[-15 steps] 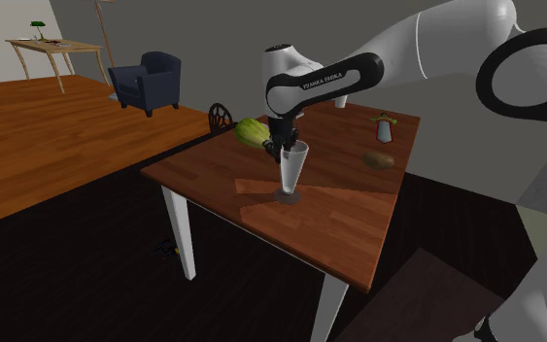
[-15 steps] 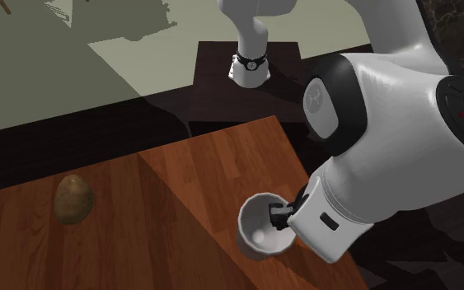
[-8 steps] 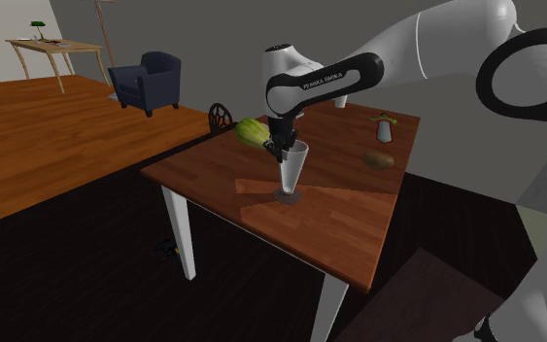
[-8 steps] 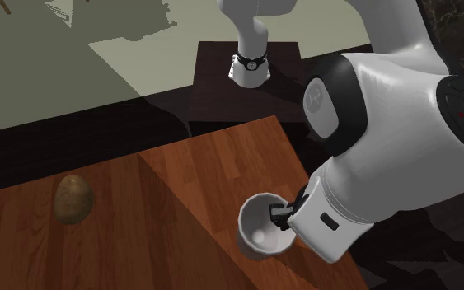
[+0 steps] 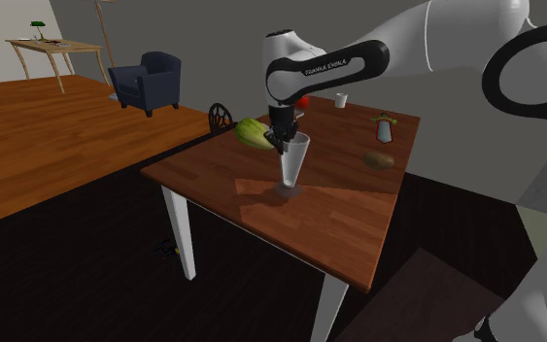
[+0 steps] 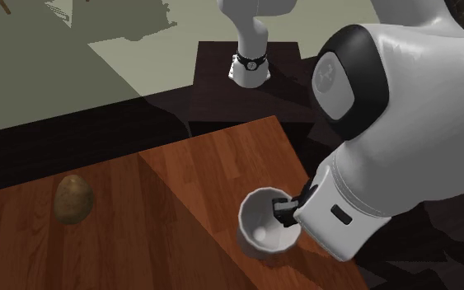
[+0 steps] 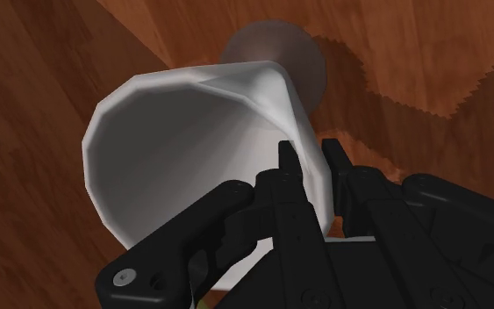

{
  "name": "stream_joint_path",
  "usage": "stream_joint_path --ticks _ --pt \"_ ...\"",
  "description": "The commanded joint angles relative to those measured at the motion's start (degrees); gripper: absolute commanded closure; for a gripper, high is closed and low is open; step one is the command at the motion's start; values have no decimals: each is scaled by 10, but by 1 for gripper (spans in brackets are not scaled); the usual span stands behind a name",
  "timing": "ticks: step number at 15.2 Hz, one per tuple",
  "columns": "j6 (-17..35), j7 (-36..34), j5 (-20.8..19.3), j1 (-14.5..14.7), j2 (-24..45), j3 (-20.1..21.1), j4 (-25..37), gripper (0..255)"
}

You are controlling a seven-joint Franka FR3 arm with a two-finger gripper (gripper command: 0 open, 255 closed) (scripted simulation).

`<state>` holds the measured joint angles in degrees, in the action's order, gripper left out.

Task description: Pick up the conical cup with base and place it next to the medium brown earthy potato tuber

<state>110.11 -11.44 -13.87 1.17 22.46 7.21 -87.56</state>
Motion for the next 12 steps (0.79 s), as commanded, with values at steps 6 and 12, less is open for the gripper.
stream_joint_path --ticks 6,12 --pt "-49 9 4 2 -6 1 44 255" --pt "-94 18 6 4 -7 2 89 255"
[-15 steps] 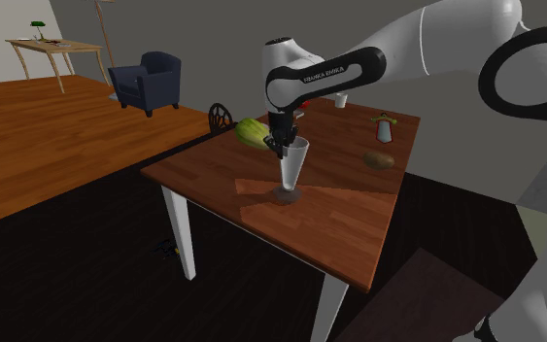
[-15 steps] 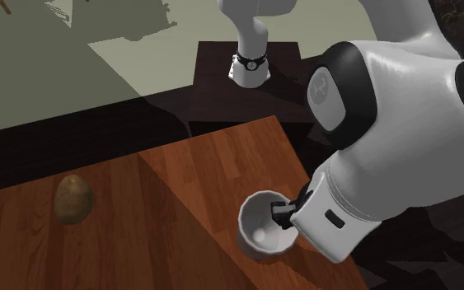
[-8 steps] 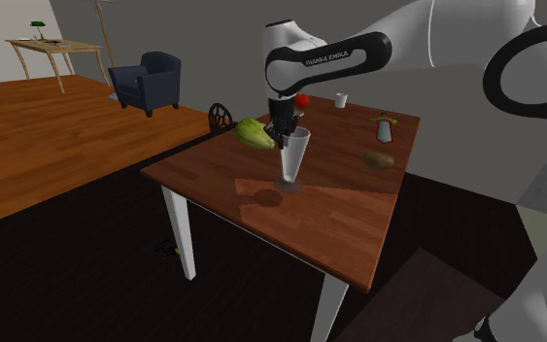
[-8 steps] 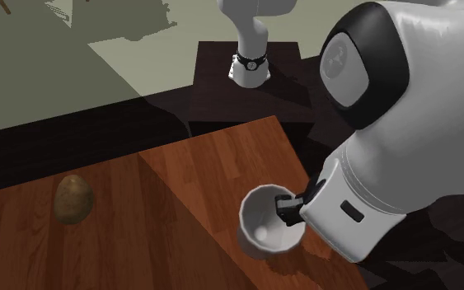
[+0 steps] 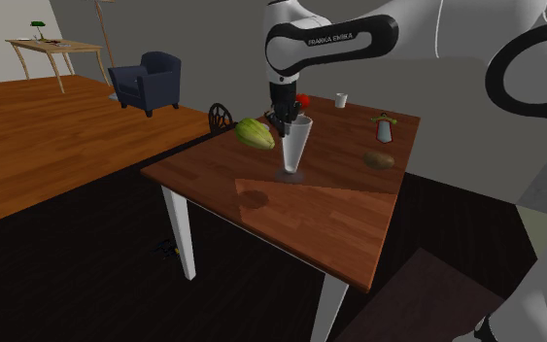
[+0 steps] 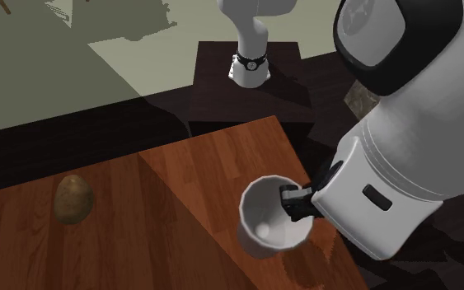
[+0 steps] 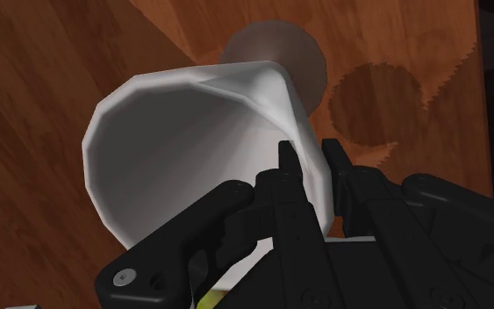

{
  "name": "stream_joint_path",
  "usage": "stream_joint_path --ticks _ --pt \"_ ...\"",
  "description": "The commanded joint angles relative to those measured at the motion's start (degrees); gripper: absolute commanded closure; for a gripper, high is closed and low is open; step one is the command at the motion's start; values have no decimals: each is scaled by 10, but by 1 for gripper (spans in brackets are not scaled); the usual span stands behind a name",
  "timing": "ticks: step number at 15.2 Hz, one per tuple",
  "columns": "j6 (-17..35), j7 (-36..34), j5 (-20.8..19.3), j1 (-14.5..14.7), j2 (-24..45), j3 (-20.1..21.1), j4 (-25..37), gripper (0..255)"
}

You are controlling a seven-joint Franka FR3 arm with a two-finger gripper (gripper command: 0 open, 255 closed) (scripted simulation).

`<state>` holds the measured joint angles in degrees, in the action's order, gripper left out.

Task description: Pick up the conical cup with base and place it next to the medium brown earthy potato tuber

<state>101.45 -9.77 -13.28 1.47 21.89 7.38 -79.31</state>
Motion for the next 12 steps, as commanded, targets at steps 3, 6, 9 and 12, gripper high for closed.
stream_joint_path --ticks 3,6,9,12 --pt "-31 5 1 2 0 1 32 255" --pt "-55 9 1 4 4 1 60 255" --pt "-81 13 1 6 9 1 91 255" --pt "-76 46 8 -20 -23 -8 60 255"
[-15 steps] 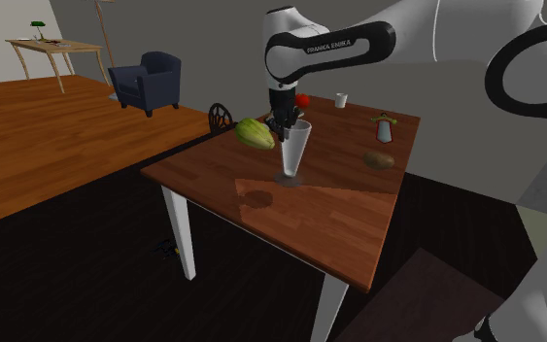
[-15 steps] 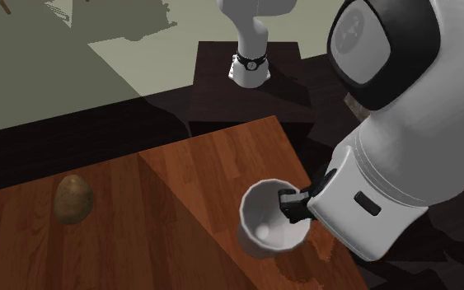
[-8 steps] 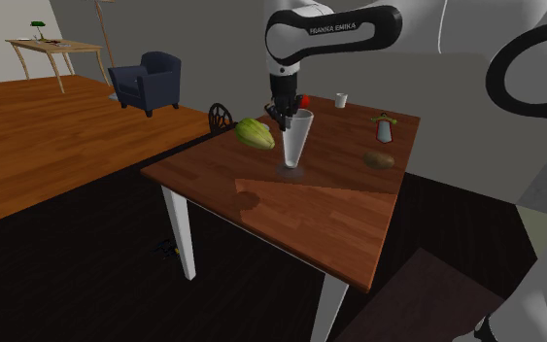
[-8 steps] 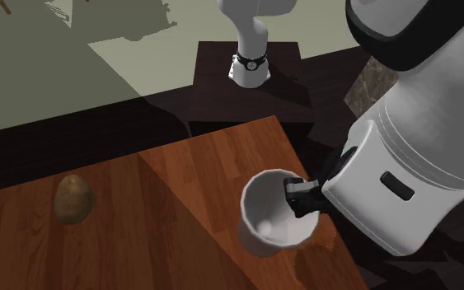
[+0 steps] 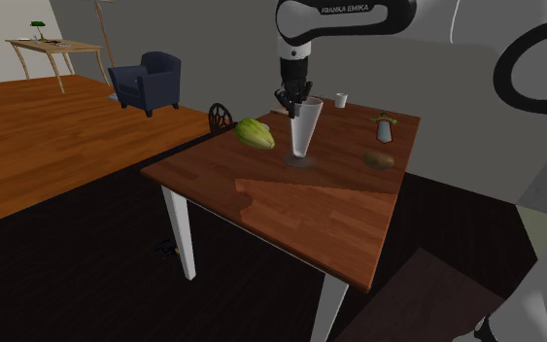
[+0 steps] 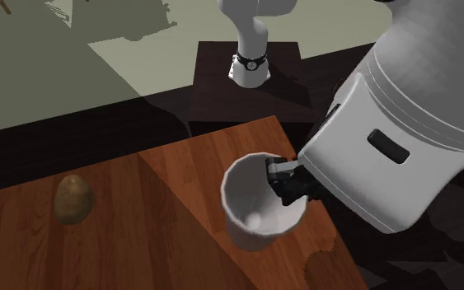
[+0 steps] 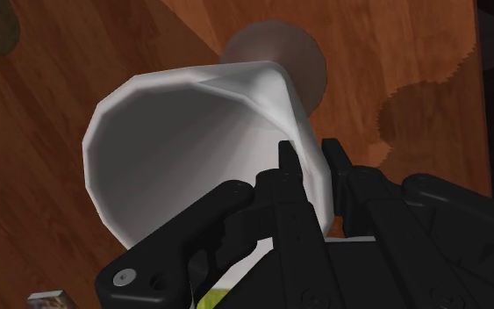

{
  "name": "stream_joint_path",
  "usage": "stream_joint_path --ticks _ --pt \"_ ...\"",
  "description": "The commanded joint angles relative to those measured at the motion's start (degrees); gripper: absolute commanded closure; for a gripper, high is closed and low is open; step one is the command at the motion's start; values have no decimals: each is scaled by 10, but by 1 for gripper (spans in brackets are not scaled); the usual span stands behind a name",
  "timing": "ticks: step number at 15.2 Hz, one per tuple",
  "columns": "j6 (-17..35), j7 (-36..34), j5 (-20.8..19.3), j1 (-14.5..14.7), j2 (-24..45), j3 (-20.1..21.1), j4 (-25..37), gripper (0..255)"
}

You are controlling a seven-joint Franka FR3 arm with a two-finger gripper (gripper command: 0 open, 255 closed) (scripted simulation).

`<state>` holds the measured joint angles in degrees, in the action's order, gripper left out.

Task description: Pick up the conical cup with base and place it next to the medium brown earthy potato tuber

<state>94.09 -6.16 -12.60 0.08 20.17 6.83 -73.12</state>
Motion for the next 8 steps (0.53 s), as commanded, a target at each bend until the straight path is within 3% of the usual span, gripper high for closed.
stream_joint_path --ticks 1,8 --pt "-1 21 4 -15 -16 -6 -10 255" --pt "-5 104 18 -71 -65 -32 -41 255"
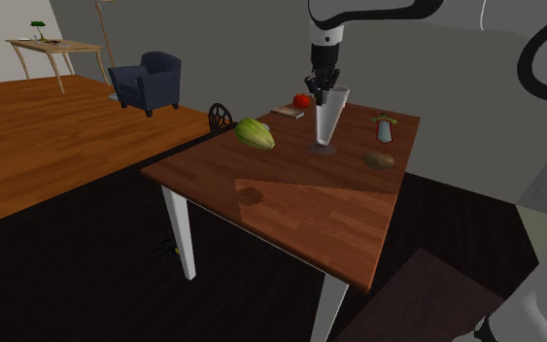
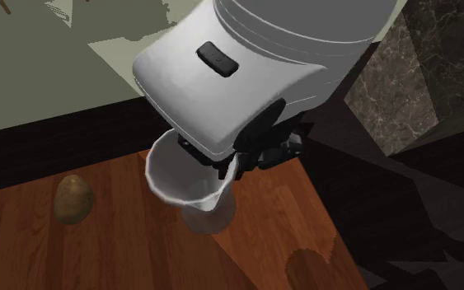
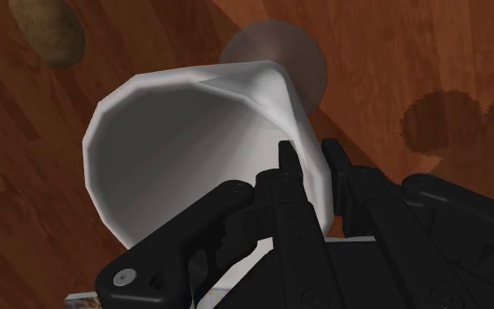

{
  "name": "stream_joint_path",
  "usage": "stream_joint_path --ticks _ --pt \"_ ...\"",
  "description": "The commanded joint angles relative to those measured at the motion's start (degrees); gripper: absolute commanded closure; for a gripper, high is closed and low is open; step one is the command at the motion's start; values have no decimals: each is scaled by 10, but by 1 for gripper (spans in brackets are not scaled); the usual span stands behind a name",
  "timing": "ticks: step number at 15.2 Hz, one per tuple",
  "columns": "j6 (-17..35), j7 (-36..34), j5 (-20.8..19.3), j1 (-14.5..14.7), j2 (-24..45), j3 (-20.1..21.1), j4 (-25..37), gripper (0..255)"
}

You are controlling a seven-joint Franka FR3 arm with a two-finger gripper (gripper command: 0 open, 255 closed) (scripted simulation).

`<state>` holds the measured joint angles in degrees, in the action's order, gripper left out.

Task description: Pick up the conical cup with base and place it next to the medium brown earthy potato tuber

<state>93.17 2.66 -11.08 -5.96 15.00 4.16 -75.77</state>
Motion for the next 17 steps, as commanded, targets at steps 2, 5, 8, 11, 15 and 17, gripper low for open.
stream_joint_path --ticks 2,5,8,11,15,17 --pt "1 40 7 -26 -22 -14 -15 255" --pt "-7 78 12 -49 -30 -27 -9 255" --pt "-17 117 18 -72 -32 -41 5 255" --pt "-30 156 24 -95 -28 -55 28 255" --pt "-52 209 33 -127 -13 -73 73 255" --pt "-65 235 39 -144 1 -82 104 255"
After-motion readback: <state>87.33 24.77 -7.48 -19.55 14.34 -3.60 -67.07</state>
